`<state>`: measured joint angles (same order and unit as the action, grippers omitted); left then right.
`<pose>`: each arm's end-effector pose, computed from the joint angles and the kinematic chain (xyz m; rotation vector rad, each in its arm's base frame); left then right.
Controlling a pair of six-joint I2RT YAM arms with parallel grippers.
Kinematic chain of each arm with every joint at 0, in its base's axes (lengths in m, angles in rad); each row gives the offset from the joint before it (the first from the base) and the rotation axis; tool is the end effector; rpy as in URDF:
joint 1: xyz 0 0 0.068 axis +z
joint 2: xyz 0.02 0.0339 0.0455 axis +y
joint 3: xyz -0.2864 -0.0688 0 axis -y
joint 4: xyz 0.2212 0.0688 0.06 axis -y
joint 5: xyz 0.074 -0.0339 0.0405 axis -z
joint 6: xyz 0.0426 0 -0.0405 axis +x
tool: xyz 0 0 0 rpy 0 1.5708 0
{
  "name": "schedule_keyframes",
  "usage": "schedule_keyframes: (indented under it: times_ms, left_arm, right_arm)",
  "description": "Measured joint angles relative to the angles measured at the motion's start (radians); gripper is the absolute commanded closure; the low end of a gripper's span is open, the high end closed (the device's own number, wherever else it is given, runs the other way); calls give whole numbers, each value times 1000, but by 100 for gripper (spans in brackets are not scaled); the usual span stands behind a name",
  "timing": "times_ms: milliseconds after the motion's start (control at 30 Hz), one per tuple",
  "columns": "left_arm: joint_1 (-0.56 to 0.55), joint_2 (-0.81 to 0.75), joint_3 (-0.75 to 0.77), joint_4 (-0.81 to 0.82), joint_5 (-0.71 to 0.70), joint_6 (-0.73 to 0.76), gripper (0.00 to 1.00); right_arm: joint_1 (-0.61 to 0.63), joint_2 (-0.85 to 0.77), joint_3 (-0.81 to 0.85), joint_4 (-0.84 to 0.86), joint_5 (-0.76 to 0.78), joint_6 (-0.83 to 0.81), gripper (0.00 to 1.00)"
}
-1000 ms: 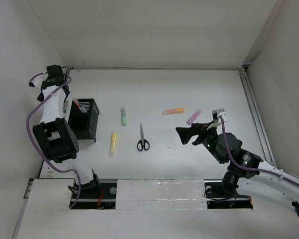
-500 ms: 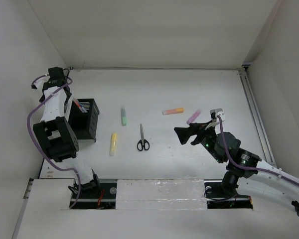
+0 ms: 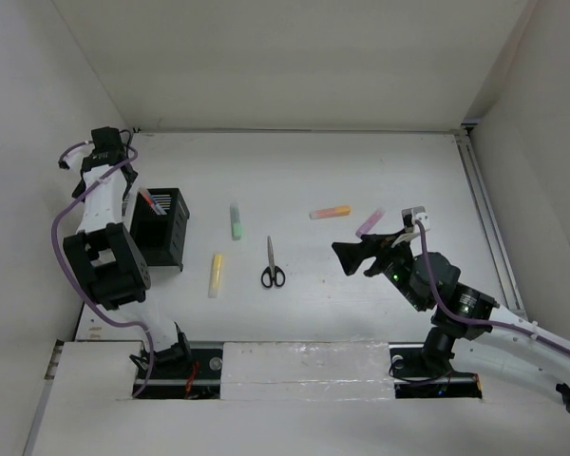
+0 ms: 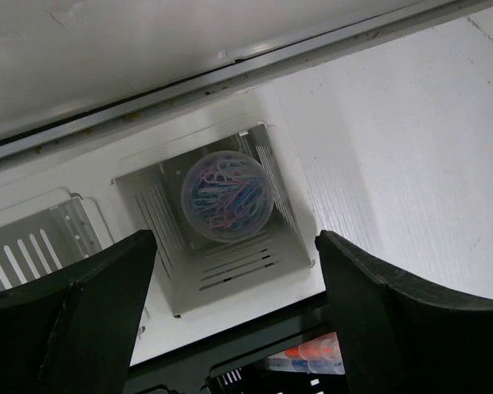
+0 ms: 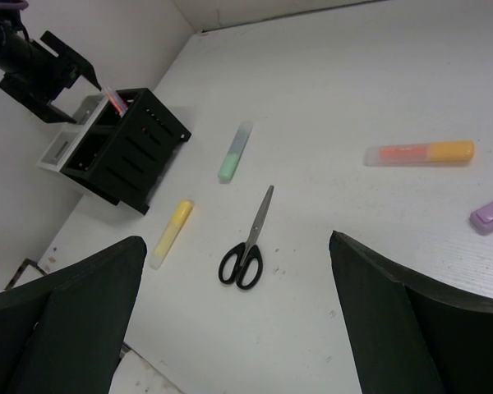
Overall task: Sort the stationery into containers
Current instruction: Place the stationery in the storage box, then pick up the scissors from the center of the board.
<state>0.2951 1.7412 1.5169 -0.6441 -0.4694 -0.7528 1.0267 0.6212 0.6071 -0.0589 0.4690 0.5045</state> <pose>0.3483 0.1260 0.3196 -1.3465 1.9211 0.3500 0.0790 0.0934 0.3289 -0.0722 1.6934 0.7808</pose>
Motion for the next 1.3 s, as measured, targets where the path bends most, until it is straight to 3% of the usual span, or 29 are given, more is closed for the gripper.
schedule_keyframes:
  times_ms: [133, 233, 267, 600, 700, 867, 1100, 1300]
  left_arm:
    - [0, -17, 0, 1, -4, 0, 20]
    - [-2, -62, 0, 3, 0, 9, 9]
    - [-6, -84, 0, 6, 2, 13, 1]
    - [-113, -383, -23, 58, 36, 82, 1]
    - [-229, -464, -29, 82, 35, 118, 1]
    - [-513, -520, -40, 103, 11, 155, 1]
    - [-858, -451, -86, 96, 5, 155, 1]
    - [-1095, -433, -302, 92, -7, 41, 1]
  right_arm:
    - [0, 0, 0, 0, 0, 0, 1]
    - [0, 0, 0, 0, -1, 0, 1]
    - [0, 0, 0, 0, -2, 0, 1]
    - [0, 14, 31, -24, 23, -16, 1]
    - [0, 34, 79, -61, 60, -24, 1]
    - [0, 52, 152, -159, 164, -26, 1]
    - [0, -56, 196, -340, 340, 0, 1]
    - [0, -121, 266, -398, 366, -29, 1]
